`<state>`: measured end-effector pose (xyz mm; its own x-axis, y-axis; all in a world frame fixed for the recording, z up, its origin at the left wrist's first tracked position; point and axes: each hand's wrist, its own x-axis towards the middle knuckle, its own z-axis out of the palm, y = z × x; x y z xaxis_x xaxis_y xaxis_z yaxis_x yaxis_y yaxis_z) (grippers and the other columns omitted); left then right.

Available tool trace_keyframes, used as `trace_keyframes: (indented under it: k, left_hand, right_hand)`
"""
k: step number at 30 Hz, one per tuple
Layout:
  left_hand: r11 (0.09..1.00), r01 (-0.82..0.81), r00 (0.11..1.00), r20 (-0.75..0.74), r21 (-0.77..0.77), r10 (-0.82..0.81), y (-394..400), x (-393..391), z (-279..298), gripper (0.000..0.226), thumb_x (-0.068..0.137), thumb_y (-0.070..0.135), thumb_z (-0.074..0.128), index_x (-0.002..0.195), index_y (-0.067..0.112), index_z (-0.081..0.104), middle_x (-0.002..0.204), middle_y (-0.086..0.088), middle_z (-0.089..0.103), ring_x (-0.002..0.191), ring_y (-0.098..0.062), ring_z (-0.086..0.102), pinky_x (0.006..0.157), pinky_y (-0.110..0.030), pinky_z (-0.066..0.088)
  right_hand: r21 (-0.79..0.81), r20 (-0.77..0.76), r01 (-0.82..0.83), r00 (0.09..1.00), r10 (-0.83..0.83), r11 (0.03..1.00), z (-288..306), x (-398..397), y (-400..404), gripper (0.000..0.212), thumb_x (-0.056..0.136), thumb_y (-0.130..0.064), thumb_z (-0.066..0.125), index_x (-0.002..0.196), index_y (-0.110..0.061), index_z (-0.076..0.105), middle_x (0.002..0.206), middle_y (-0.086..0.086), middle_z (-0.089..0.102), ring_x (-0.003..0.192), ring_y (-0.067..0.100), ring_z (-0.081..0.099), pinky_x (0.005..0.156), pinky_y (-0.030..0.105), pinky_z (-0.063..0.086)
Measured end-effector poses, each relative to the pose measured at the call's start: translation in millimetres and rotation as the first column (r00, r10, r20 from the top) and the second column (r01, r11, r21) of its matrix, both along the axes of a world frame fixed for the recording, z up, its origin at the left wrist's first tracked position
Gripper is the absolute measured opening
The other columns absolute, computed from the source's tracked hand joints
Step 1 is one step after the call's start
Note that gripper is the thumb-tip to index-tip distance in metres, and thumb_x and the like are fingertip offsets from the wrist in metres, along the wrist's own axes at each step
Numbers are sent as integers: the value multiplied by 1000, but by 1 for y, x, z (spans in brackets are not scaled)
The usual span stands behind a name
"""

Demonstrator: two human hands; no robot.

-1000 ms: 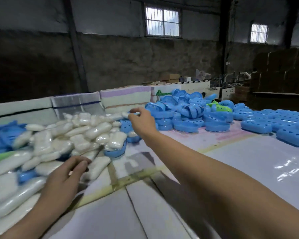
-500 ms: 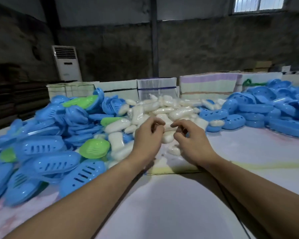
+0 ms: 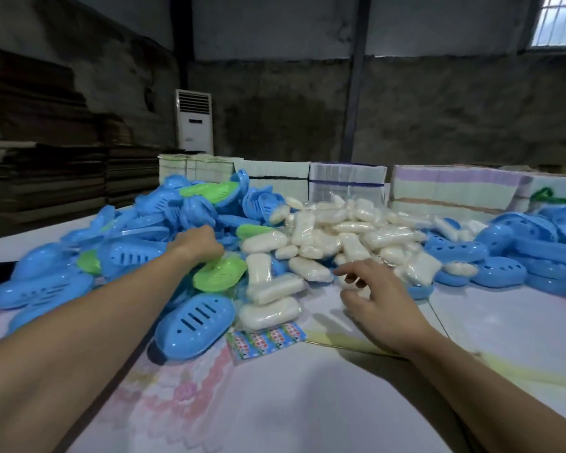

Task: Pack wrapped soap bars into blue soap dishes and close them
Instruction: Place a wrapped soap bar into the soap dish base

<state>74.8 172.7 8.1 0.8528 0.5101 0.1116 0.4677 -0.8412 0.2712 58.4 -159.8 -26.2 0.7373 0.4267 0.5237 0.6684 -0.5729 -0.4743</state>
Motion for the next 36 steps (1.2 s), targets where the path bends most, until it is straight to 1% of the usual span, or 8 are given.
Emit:
trace_keyframes:
  k: [6, 12, 17, 22, 27, 30, 33, 36]
  left_hand:
    - [985, 35, 993, -116, 167, -16, -2, 1, 10, 13, 86, 25, 59, 82, 19, 49, 94, -6, 56, 96, -30, 58, 93, -47, 52]
    - [973, 222, 858, 487, -69, -162, -51, -3, 16, 14, 96, 27, 60, 84, 20, 61, 100, -3, 61, 103, -27, 55, 86, -42, 49]
    - [824, 482, 674, 727, -298, -131, -117, -16, 19, 21, 91, 14, 66, 83, 32, 59, 113, 0, 52, 97, -20, 54, 79, -30, 44]
    - [260, 652, 690, 699, -712, 187, -161, -19, 8, 22, 88, -4, 62, 80, 16, 59, 88, -8, 61, 84, -25, 56, 77, -36, 48]
    - [-343, 599, 798, 505, -723, 329, -173, -30, -5, 5, 88, 4, 66, 86, 7, 62, 100, -15, 63, 101, -28, 66, 78, -28, 59]
    - [-223, 601, 794, 543, -767, 273, -182, -36, -8, 14, 94, 15, 66, 83, 9, 61, 85, -10, 63, 71, -16, 66, 58, -22, 54]
    - [-64, 605, 780, 574, -794, 250, -192, -42, -9, 31, 91, -10, 60, 105, 18, 57, 106, -19, 66, 74, -22, 67, 48, -22, 51]
    - [-224, 522, 844, 459, -823, 279, -190, -48, -8, 46, 90, -18, 51, 125, 11, 55, 116, -23, 66, 87, -29, 68, 62, -29, 61]
  right_hand:
    - [-77, -2, -43, 999, 43, 996, -2, 2, 1, 33, 87, -20, 61, 117, -34, 63, 107, -12, 53, 108, 9, 47, 94, 26, 37]
    - [-34, -3, -40, 999, 40, 999, -1, 3, -1, 31, 85, -17, 63, 112, -32, 65, 105, -10, 54, 107, 11, 48, 96, 29, 38]
    - [24, -41, -31, 999, 32, 999, -1, 3, -4, 31, 85, -16, 61, 105, -39, 63, 103, -15, 53, 107, 10, 48, 94, 31, 41]
    - [112, -43, 3, 999, 2, 994, -3, 7, -9, 32, 87, -13, 63, 100, -42, 59, 101, -16, 54, 101, 9, 50, 87, 23, 35]
    - [160, -75, 33, 997, -21, 987, -4, 11, -10, 31, 90, -17, 62, 108, -42, 58, 100, -19, 55, 100, 7, 49, 86, 21, 34]
    - [207, -80, 33, 997, -17, 978, -3, 9, -7, 26, 92, -24, 62, 110, -41, 56, 98, -20, 57, 98, 5, 51, 89, 26, 40]
    - [240, -96, 23, 995, 0, 970, -1, 8, -7, 16, 91, -26, 62, 101, -38, 60, 95, -19, 60, 95, 5, 53, 86, 28, 44]
    - [221, -110, 38, 994, -14, 975, -1, 8, -8, 14, 90, -25, 62, 100, -34, 65, 95, -15, 61, 94, 6, 54, 84, 28, 45]
